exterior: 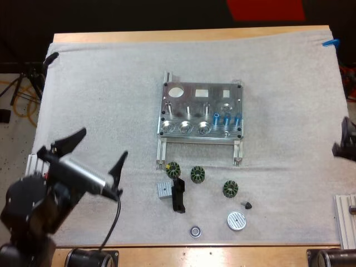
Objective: Load cells from left to right
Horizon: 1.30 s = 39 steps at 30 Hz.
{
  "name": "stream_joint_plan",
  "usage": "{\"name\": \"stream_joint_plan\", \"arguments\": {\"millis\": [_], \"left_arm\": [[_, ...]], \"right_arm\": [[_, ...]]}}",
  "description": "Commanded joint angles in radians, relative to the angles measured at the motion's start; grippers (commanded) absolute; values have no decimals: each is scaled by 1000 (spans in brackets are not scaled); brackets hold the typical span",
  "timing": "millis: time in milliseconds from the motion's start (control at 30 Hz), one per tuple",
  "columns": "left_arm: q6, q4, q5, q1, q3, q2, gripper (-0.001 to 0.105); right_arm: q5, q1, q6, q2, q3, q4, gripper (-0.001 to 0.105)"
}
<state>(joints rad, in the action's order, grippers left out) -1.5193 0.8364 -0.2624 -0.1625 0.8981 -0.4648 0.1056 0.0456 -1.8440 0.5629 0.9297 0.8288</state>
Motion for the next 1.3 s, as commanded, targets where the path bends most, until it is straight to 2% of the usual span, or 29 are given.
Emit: {"name": "stream_joint_plan", "arguments": {"millis": [0,133,333,400,467,567,767,900,1000,1067,1267], "left_arm": [[-10,40,4,-6,-5,42,85],[-10,87,5,-6,-51,159,85],[-55,170,5,-6,-130,370,85],[-55,219,20,-6,-143,425,85],[-63,297,70,-6,-147,502,85],[-80,397,131,-6,-147,579,85],[-96,560,152,-1,-135,620,85],[-96,511,157,-1,-144,620,85],[-96,412,163,-1,-176,617,85],[-96,332,162,-1,-219,617,85],[-96,233,162,-1,-335,617,85]], "right_arm": [[-4,-3,5,-76,-27,2,79],[-4,-3,8,-248,-88,32,79],[-4,-3,8,-474,-145,109,79],[-4,-3,8,-532,-151,138,79],[-4,-3,8,-598,-153,174,79],[-2,-3,8,-616,-133,256,79],[-21,-3,8,-617,-135,299,79],[-24,-1,8,-617,-155,294,79],[-72,-1,3,-617,-199,265,79],[-106,-1,1,-617,-239,238,79],[-113,-1,1,-615,-335,161,79]]}}
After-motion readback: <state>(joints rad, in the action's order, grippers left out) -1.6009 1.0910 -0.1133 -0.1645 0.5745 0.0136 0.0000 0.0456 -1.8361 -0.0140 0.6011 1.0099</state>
